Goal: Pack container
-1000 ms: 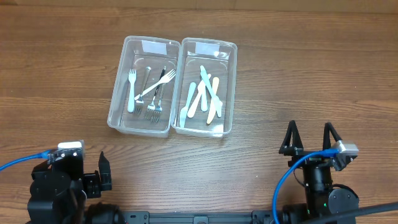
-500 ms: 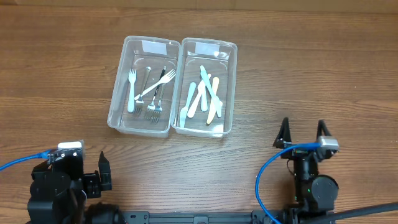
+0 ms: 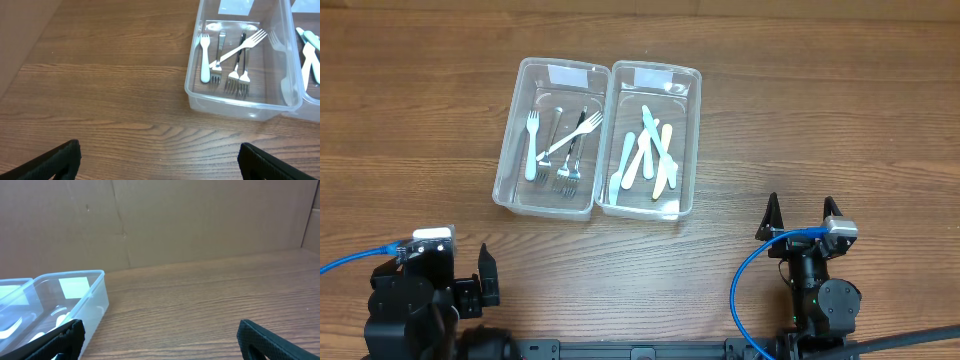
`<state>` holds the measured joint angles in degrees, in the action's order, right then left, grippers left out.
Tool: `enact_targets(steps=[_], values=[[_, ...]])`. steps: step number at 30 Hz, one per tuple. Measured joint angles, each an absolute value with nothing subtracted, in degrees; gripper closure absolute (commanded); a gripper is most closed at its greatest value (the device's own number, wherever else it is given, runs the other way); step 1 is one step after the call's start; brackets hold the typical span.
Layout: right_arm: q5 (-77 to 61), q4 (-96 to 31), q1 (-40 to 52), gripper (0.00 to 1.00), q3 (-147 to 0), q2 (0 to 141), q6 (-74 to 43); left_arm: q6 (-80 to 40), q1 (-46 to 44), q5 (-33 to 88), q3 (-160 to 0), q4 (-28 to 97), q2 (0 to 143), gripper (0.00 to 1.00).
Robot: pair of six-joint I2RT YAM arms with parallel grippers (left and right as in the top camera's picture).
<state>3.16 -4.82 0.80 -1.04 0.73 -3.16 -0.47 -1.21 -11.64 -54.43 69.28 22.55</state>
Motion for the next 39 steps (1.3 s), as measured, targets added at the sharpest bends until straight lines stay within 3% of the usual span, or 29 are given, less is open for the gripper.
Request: enact_targets(steps=[23, 28, 35, 39], values=[[3.2, -4.8, 0.8, 0.0, -1.0, 0.7, -3.2, -0.4, -1.2, -12.3, -54.4, 69.3, 22.2, 0.0], [3.1, -4.8, 0.8, 0.0, -1.0, 0.7, -3.1, 0.4, -0.8, -11.0, -54.0, 68.6, 15.0, 0.0], [3.0, -4.9, 0.8, 0.0, -1.0, 0.7, -3.2, 0.7, 1.9, -6.7, -40.9, 58.5, 1.7, 0.0], [3.0, -4.8, 0.8, 0.0, -1.0, 0.7, -3.2, 1.7, 1.9, -3.1, -28.4, 43.4, 0.9, 0.0]])
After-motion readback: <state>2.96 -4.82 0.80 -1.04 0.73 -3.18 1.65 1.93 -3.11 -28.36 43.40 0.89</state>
